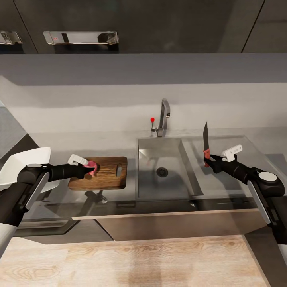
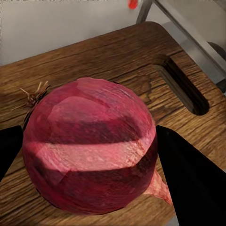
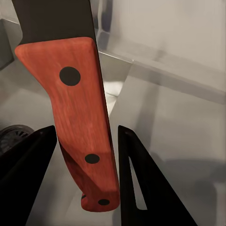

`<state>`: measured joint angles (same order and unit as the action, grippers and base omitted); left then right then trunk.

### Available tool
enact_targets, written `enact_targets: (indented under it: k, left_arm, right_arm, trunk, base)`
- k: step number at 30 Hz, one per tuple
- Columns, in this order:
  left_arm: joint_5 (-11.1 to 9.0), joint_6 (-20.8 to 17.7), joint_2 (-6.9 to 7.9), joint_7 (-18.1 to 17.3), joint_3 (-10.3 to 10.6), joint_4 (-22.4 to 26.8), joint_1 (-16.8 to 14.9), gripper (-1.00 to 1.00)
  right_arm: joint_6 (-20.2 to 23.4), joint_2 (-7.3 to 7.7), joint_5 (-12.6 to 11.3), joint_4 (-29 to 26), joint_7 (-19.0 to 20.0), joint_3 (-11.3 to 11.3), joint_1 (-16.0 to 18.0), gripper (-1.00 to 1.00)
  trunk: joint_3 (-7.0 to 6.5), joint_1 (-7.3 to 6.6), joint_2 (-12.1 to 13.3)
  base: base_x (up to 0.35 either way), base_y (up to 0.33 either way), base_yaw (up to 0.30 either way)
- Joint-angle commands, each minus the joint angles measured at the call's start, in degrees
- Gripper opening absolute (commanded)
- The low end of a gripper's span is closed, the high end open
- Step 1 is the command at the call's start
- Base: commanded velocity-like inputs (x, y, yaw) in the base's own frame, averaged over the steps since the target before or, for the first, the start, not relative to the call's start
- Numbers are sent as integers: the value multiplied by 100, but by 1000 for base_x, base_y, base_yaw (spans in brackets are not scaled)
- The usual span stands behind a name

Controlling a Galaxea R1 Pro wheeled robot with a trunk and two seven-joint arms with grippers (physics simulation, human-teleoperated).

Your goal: In the kitchen, take the Vidalia onion out of the sink, dice it on the chopping board with the paring knife, put the diced onion into the bowl on the countertop, then place both the paring knife and the chopping board into the sink.

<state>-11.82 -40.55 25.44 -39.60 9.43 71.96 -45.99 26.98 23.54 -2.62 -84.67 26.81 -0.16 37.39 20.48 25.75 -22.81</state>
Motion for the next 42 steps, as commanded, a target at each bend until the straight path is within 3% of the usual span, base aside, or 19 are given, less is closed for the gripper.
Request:
enact_targets:
  k: [1, 16, 17, 42]
  left_arm:
    - [-31, -34, 5, 5, 8, 2, -6, -100]
    - [-31, -32, 4, 5, 6, 2, -6, -100]
    - [-31, -32, 5, 5, 6, 2, -6, 100]
    - [-31, -41, 5, 5, -75, 18, -6, 100]
  right_arm:
    - [44, 2, -28, -6, 10, -2, 7, -100]
    - [44, 2, -28, -6, 13, -2, 9, -100]
    - [44, 2, -28, -6, 13, -2, 8, -100]
    - [43, 2, -28, -6, 18, -2, 6, -100]
  trunk:
    - [10, 3, -11]
    - [10, 3, -11]
    - [10, 3, -11]
    - [10, 3, -11]
  base:
    - [0, 0, 0]
    - [0, 0, 0]
    - [0, 0, 0]
    - [0, 0, 0]
